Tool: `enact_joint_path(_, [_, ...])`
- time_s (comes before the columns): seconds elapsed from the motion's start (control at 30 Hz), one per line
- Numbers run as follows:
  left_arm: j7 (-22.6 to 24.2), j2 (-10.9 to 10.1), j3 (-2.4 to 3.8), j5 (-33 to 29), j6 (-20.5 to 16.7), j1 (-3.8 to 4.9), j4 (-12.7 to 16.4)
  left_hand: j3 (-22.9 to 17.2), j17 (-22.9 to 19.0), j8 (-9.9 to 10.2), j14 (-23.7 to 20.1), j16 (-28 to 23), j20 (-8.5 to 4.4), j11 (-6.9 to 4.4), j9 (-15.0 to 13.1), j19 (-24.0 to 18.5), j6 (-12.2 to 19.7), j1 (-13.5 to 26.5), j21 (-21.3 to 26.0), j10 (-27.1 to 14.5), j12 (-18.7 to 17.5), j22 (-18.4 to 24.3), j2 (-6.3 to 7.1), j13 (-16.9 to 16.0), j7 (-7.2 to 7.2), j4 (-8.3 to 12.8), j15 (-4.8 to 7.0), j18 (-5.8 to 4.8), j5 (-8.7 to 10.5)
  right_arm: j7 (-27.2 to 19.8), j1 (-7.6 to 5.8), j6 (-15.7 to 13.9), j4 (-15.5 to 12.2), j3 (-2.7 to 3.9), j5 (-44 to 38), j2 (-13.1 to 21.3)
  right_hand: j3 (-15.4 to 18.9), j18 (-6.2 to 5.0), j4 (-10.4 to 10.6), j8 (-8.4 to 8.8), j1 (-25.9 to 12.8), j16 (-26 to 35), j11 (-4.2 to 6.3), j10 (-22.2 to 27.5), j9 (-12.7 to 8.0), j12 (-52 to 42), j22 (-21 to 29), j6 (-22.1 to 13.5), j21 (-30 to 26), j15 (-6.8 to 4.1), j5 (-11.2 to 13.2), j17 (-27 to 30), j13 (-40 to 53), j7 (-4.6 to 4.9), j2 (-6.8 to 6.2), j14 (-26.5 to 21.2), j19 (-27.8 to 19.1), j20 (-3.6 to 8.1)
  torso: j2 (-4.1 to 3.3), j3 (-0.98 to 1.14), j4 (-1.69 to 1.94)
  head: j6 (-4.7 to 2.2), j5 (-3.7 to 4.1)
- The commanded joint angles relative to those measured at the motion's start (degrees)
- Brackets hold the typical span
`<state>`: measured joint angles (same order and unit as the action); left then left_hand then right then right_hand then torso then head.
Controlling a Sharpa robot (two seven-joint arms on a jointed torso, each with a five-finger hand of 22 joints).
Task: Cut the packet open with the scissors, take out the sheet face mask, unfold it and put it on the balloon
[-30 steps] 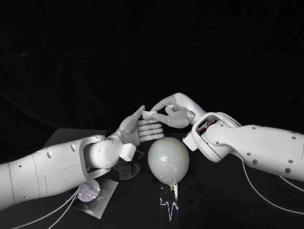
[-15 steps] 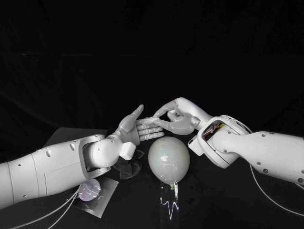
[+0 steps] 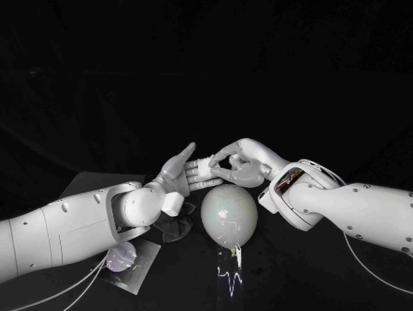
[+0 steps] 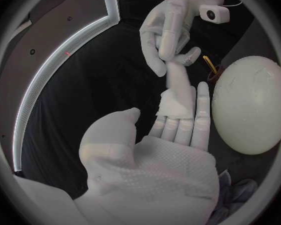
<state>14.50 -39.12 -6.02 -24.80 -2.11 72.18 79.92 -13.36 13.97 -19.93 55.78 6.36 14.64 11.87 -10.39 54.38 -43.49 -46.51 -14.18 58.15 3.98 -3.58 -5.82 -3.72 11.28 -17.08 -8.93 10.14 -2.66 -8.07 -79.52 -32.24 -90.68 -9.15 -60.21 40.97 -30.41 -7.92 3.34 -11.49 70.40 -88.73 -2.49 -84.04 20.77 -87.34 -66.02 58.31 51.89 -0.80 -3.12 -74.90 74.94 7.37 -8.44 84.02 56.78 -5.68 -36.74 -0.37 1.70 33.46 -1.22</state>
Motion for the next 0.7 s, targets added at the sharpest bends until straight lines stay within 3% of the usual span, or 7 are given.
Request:
enact_joint_path(0.03, [-0.1, 0.1, 0.09, -0.3, 1.0, 0.05, 0.2, 0.2, -0.1, -0.3, 0.3, -0.3, -0.05, -0.09, 0.0, 0.4, 0.3, -0.8, 0.4, -0.2, -0.2, -0.1, -0.02, 0.0, 4.11, 0.2, -0.12, 0.51, -0.21, 0.2, 0.12, -0.9, 0.0, -0.01, -2.2, -0.1, 0.8, -1.23, 0.0, 0.60, 0.4, 0.5, -0.60, -4.6, -0.3, 1.1, 0.8, -0.9, -1.5, 0.57, 0.4, -11.6, 12.0, 0.40, -0.72, 4.4, -1.3, -0.29, 0.06, -0.04, 0.03, 0.13, 0.07])
enact_joint_path(0.27, [-0.1, 0.0, 0.09, 0.0, 0.8, 0.05, 0.3, 0.3, -0.3, -0.4, 0.4, -0.5, -0.06, -0.05, 0.0, 0.8, 0.4, -3.1, 1.0, -0.3, -0.2, -0.1, 0.05, 0.0, 4.15, 0.3, -0.14, 0.50, -0.22, 0.2, 0.32, -1.0, 0.0, -0.09, -2.8, 0.1, 1.4, -1.32, -0.5, 0.48, 1.8, 0.6, -0.58, -4.5, -0.3, 1.2, 0.9, -0.3, -2.0, 0.65, 0.3, -11.5, 11.9, 0.26, -0.42, 4.3, -1.5, -0.58, 0.08, -0.06, 0.01, 0.18, 0.07])
enact_joint_path(0.47, [0.0, 0.0, 0.09, 0.1, 0.4, 0.05, 0.4, 0.6, -0.5, -0.3, 0.1, -0.9, -0.08, 0.09, 0.1, 1.4, 0.8, -4.7, 1.4, -0.8, -0.3, -0.2, -0.01, 0.1, 4.30, 0.3, -0.24, 0.51, -0.21, 0.4, 0.51, -1.0, -0.1, -0.16, -3.0, 0.2, 3.1, -1.67, -0.5, 1.59, 1.7, 1.1, -1.13, -4.0, -0.8, 2.2, 1.8, -1.6, -3.9, 1.05, 0.3, -10.7, 11.2, 0.96, -1.63, 3.8, -2.9, -0.88, 0.00, -0.04, 0.01, 0.27, 0.05])
enact_joint_path(0.7, [0.1, 0.0, 0.10, 0.1, 0.1, 0.05, 0.5, 0.9, -0.7, -0.2, -0.2, -1.2, -0.17, 0.17, 0.2, 2.3, 1.1, -5.5, 1.3, -1.2, -0.3, -0.2, -0.21, 0.1, 4.37, 0.3, -0.26, 0.52, -0.21, 1.1, 0.81, -4.0, -0.1, -0.18, -3.1, 0.5, 3.9, -1.86, -0.3, 2.37, 2.2, 1.4, -1.55, -3.7, -1.2, 3.0, 2.4, -2.4, -5.2, 1.47, 0.3, -10.1, 10.6, 1.39, -1.47, 3.4, -3.8, -1.21, 0.04, 0.00, 0.00, 0.43, -0.04])
